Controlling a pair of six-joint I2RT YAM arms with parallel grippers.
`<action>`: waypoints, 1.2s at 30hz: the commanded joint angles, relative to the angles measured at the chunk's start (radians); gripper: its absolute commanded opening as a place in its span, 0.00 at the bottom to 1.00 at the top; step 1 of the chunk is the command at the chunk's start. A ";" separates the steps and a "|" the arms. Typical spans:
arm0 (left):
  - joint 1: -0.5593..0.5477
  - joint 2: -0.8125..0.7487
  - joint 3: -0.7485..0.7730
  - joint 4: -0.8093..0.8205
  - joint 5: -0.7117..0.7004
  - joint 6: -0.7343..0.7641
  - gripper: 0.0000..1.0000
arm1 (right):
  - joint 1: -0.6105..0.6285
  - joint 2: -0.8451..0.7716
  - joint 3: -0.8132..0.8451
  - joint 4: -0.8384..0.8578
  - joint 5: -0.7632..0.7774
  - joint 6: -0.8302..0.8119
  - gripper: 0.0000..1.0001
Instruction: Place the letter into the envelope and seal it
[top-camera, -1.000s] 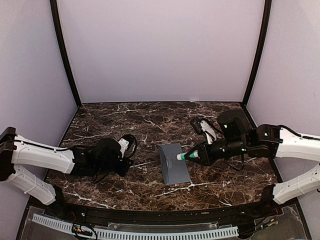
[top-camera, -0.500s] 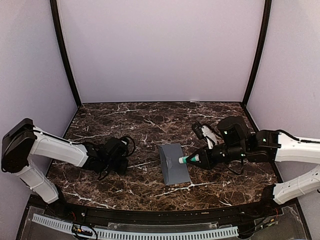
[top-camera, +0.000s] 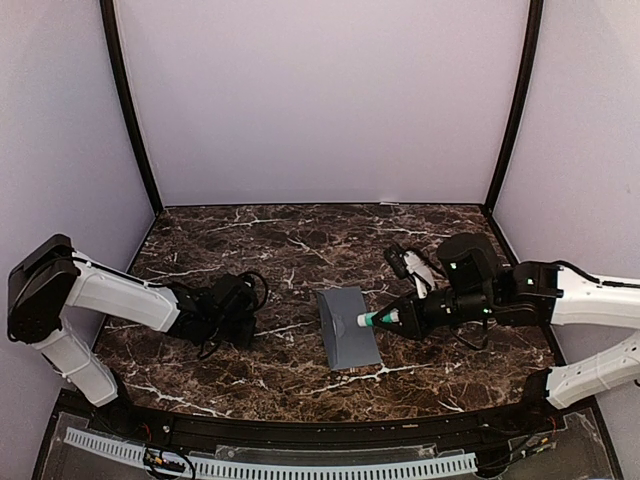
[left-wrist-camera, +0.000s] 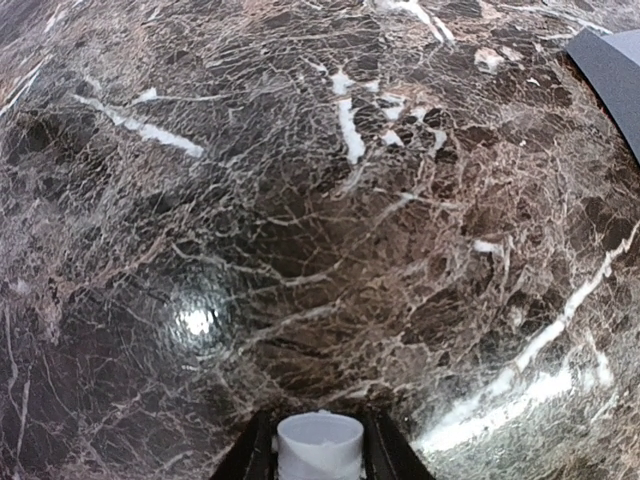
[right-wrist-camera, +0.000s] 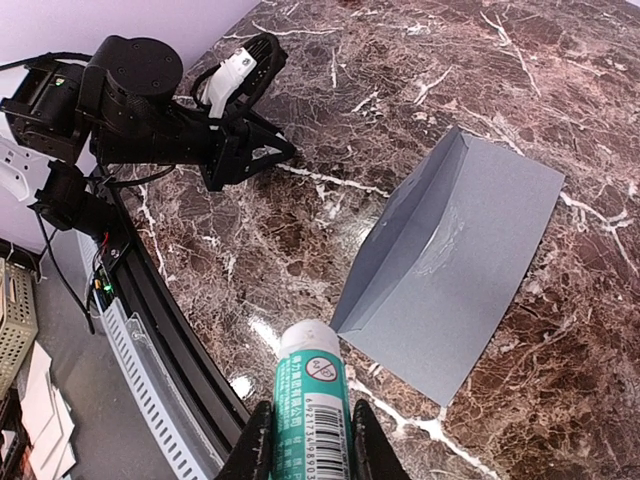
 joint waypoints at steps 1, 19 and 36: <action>0.009 0.013 -0.002 -0.028 0.011 -0.005 0.32 | -0.005 -0.032 -0.011 0.037 -0.005 -0.007 0.00; 0.011 -0.149 0.050 -0.086 0.043 0.053 0.60 | -0.005 -0.030 -0.003 0.030 0.016 -0.015 0.00; -0.319 -0.464 0.028 0.146 0.041 0.497 0.69 | -0.006 0.069 0.089 -0.010 -0.086 -0.005 0.00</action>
